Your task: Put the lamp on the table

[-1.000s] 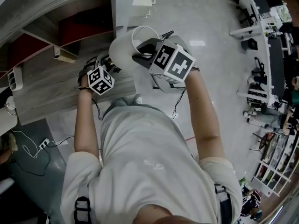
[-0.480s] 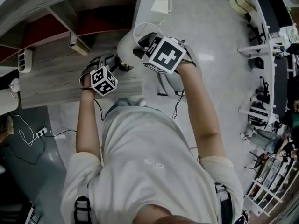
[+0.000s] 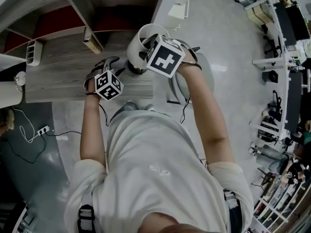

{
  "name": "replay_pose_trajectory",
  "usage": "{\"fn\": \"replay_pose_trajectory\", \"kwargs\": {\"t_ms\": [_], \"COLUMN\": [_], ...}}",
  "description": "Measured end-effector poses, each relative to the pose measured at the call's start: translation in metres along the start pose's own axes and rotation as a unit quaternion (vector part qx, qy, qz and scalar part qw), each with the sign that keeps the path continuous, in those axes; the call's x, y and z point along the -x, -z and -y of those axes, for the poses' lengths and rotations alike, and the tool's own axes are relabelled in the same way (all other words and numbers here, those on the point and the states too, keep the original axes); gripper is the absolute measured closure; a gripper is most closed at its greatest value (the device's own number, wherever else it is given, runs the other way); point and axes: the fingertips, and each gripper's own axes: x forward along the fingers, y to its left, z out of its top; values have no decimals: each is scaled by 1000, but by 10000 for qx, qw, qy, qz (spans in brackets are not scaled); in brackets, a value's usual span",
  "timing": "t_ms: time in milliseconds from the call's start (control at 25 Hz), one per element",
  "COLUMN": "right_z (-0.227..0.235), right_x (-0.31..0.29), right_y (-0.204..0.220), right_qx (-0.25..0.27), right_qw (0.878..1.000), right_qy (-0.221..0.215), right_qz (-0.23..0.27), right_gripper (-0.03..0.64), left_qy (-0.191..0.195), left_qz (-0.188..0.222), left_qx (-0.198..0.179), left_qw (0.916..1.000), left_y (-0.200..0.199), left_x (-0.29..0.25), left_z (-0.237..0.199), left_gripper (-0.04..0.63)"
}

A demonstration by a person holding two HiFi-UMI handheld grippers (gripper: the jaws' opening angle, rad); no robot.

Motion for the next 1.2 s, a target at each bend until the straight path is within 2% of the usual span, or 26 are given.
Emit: {"fn": "replay_pose_trajectory", "kwargs": {"t_ms": [320, 760, 920, 1200], "right_z": [-23, -49, -51, -47], "right_x": [-13, -14, -12, 7], "right_y": [-14, -14, -14, -17], "right_qx": [353, 520, 557, 500], "right_qw": [9993, 9984, 9978, 9965], "right_qy": [105, 211, 352, 589], "right_qz": [-73, -91, 4, 314], "right_gripper": [508, 402, 365, 364], "left_qy": [-120, -136, -161, -191], "left_qz": [3, 12, 15, 53], "left_qx": [34, -69, -87, -102], "left_qw": [9999, 9999, 9998, 9998], "left_y": [6, -5, -7, -12], "left_x": [13, 27, 32, 41], "left_z": [-1, 11, 13, 14], "left_gripper": [373, 373, 373, 373]}}
